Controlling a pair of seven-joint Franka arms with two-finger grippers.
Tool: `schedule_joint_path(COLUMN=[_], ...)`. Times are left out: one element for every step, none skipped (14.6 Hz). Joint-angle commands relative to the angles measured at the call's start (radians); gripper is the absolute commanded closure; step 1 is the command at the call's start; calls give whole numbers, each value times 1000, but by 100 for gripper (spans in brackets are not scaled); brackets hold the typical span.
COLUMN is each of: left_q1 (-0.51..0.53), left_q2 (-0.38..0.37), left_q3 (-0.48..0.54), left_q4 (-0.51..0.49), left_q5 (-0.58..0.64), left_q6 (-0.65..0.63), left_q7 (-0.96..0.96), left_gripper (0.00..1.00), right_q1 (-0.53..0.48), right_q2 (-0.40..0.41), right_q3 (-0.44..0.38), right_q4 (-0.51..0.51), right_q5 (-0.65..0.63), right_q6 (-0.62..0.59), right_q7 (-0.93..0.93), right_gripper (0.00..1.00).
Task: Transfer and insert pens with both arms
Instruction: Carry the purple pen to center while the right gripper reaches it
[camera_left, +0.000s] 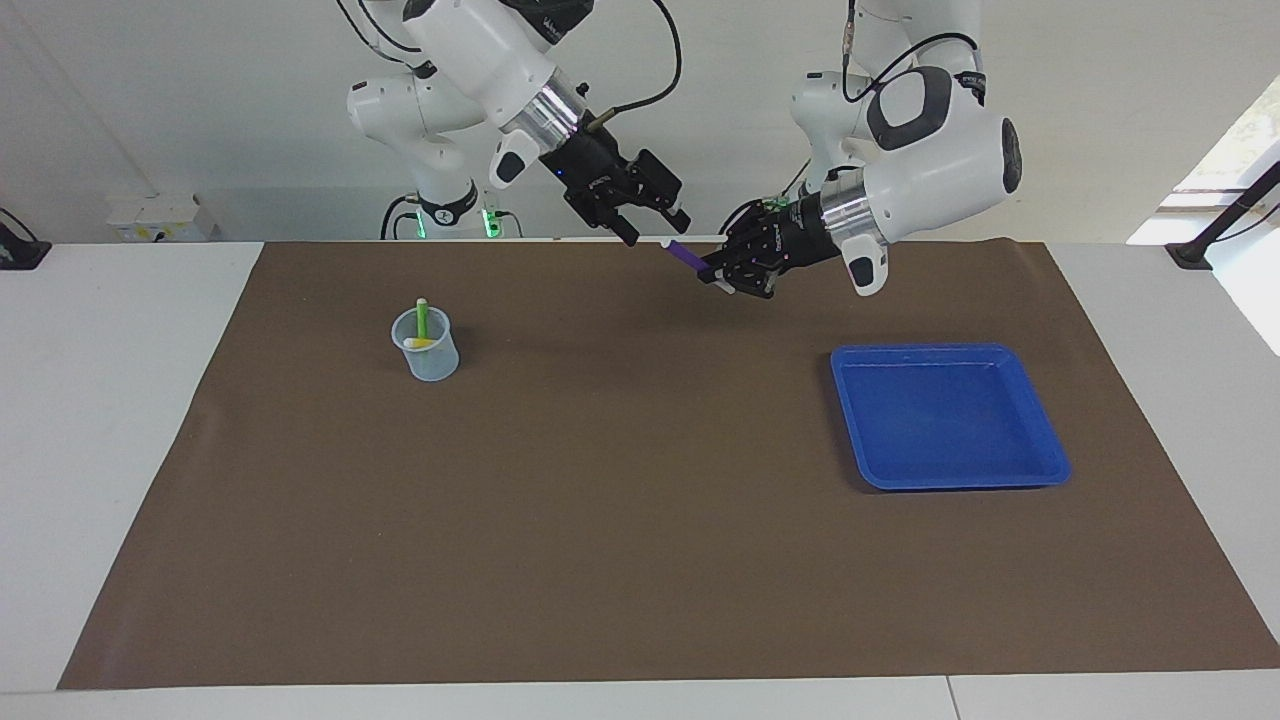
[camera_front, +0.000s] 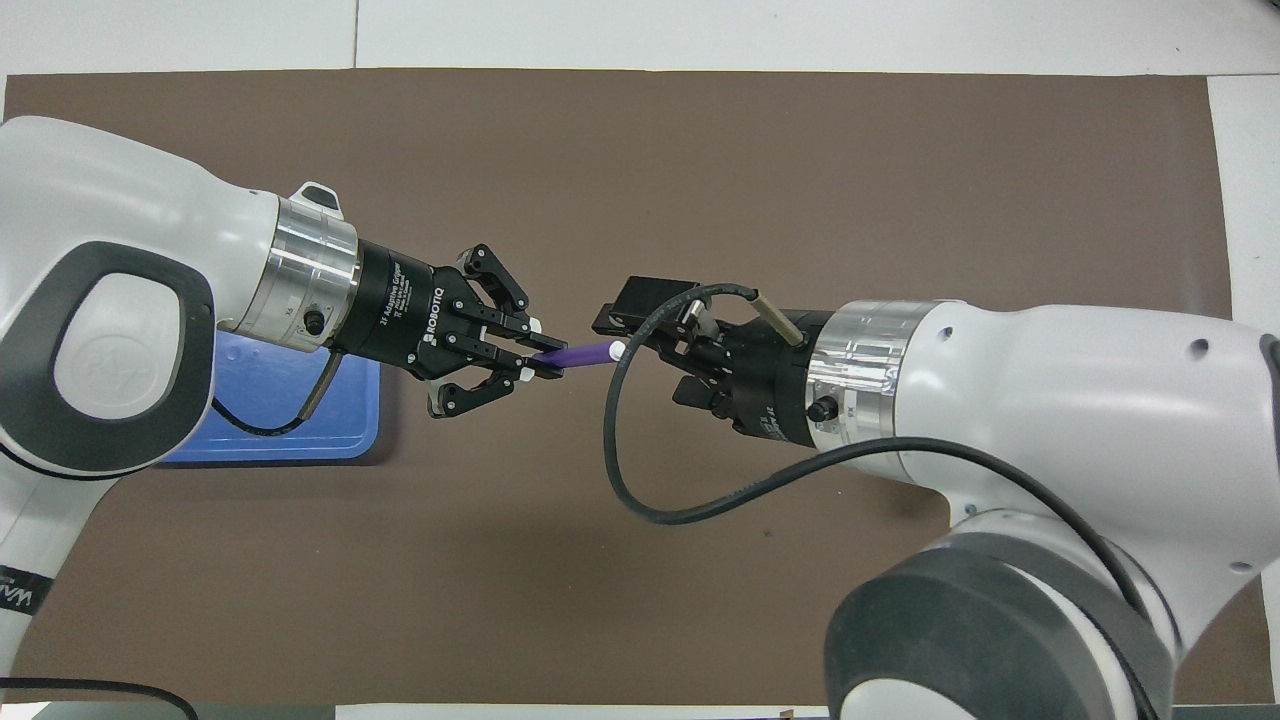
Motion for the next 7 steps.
schedule_joint_path(left_q1=[-14,-14,-14,-14,-15,-14,-15], left_q2=[-31,-31,-31,-31,-31,-31,-31], left_q3=[8,8,8,8,8,8,8], left_q4=[-36,-36,-36,-36,-36,-36,-36], left_q5=[-22,-22,-22,-24,-28,-30,-30], left_q6=[36,38,38,39,40,40,40], left_q7=[-27,-30,-30,-30,-33,-36,-38], left_gripper=[100,100,100,100,100,100,100], right_q1=[5,27,36,36,31,30,30], right_q2=[14,23,26,28,28,30,30], right_q3=[2,2,2,2,2,2,2], right_q4=[-11,-8,-7,-7,-7,-5,-4], right_q5=[1,1,-1,-1,-2,-2,-2], right_q6=[38,62,65,58,55,56,59], right_q7=[-56,-54,-54,-56,-63,-63,-63], right_gripper=[18,21,24,28,36,44,46])
